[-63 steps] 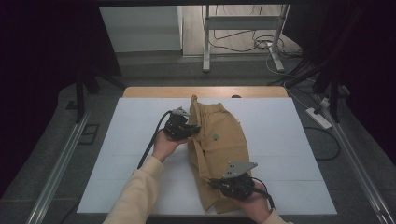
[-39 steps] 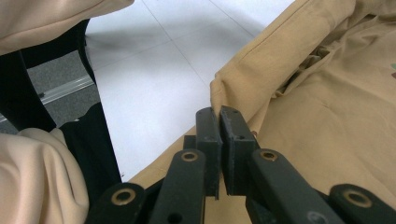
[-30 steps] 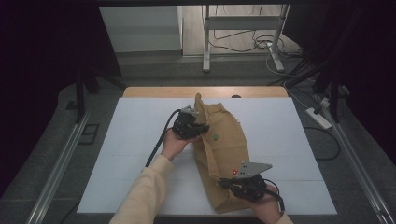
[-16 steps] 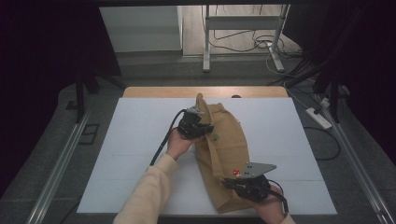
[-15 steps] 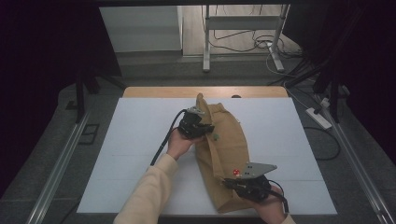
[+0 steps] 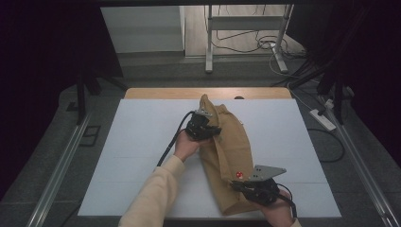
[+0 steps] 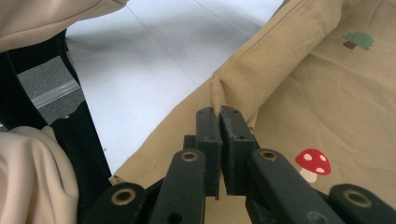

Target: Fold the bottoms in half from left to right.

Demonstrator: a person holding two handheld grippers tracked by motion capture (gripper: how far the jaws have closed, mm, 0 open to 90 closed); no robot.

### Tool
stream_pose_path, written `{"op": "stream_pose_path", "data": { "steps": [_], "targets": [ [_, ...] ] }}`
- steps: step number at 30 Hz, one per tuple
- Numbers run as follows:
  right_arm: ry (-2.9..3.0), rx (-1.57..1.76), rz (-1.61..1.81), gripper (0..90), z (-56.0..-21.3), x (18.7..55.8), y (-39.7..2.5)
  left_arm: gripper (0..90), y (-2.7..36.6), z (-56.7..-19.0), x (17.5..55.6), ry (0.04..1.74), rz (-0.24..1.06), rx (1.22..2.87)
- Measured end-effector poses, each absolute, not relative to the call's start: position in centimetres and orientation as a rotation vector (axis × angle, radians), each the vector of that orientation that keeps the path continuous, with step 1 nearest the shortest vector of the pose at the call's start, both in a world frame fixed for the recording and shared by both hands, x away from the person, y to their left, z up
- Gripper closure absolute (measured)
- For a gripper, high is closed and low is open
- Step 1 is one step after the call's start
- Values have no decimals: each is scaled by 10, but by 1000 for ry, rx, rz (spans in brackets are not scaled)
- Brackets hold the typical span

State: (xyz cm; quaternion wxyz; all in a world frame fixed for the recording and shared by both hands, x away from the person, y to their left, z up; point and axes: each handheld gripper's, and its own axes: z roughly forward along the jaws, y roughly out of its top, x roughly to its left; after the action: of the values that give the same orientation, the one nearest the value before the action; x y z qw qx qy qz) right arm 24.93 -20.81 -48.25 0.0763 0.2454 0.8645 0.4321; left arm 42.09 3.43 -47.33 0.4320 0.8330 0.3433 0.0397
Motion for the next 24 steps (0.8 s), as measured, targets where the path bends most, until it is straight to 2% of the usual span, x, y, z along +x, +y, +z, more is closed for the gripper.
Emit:
{"op": "stream_pose_path", "data": {
  "steps": [24],
  "targets": [
    [2550,798,1293,865,-481,249,-230,843,7,-480,431,849,69,2095]
  ]
}}
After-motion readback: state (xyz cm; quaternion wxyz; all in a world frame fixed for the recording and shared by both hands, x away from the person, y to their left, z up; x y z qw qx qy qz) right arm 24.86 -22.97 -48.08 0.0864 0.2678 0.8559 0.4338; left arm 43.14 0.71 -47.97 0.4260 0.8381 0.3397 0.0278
